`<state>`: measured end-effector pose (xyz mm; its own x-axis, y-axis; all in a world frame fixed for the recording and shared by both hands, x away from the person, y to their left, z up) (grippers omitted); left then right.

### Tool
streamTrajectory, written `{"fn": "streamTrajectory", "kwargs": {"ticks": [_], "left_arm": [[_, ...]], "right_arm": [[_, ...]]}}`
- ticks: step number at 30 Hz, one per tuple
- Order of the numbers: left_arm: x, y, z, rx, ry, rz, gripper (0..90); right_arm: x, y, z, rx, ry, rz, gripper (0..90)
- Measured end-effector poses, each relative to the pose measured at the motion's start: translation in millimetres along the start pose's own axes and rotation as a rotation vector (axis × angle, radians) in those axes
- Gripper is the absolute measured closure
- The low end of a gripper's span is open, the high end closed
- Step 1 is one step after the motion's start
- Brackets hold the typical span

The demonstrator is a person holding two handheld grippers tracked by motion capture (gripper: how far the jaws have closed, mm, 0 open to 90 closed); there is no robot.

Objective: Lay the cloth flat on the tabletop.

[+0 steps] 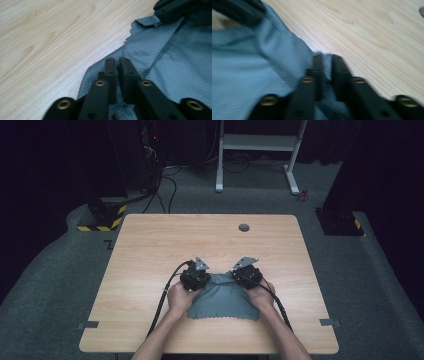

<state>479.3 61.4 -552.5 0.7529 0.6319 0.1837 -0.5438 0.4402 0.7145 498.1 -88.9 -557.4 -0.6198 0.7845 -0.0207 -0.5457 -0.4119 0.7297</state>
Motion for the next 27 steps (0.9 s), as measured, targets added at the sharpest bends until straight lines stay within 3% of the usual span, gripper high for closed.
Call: {"fn": "streamTrajectory", "kwargs": {"ticks": [3,7,9,10,11,14,16,19,22,23,25,27], "left_arm": [[2.2,2.1,2.0,-0.006,-0.002,0.005,89.4],[6.0,9.0,4.8,-0.038,0.013,0.002,89.3],[6.8,10.5,4.0,-0.036,0.012,0.004,89.3],[7.3,10.6,3.4,-0.038,0.015,0.002,89.3],[7.0,10.4,2.1,-0.039,0.030,-0.007,89.3],[6.8,9.7,1.4,-0.033,0.021,-0.009,89.3],[6.0,9.6,1.3,-0.027,0.005,-0.010,89.4],[6.2,9.3,1.4,-0.030,0.002,-0.014,89.7],[6.7,8.5,0.9,-0.032,0.012,-0.021,89.8],[8.0,9.5,1.5,-0.033,0.005,-0.017,89.8],[8.7,10.4,2.5,-0.037,0.006,-0.016,89.8],[12.9,13.2,7.7,-0.053,0.012,-0.008,89.8]], "right_arm": [[-9.1,0.7,-0.6,-0.009,-0.026,-0.019,90.0],[-12.0,13.2,7.1,-0.070,-0.053,0.001,89.9],[-9.7,15.8,8.3,-0.081,-0.032,0.009,89.5],[-8.0,16.1,8.3,-0.083,-0.025,0.014,87.6],[-3.6,13.9,7.5,-0.079,-0.017,0.041,76.5],[3.3,10.3,5.5,-0.059,-0.011,0.071,69.0],[7.4,7.0,3.4,-0.043,0.014,0.062,66.4],[1.2,-1.3,0.6,-0.018,0.010,0.014,70.9],[-8.1,-7.5,-5.6,0.025,-0.018,-0.020,86.6],[-13.0,-6.4,-5.9,0.024,-0.015,-0.056,89.8],[-14.1,-4.8,-4.6,0.015,-0.021,-0.065,90.0],[-19.8,4.8,3.1,-0.043,-0.048,-0.079,90.0]]}}
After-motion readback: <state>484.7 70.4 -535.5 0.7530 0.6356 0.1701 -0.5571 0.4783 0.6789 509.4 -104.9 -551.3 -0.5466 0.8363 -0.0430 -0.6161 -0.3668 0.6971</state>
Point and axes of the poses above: each handheld gripper's, and its own axes: y roughly backward along the jaws, z roughly out of its top, x roughly to its left, the point moved 8 cm from there along -y, roughly forward along the jaws, and after that the axes turned 11 degrees about -y, right-handed, at the moved point
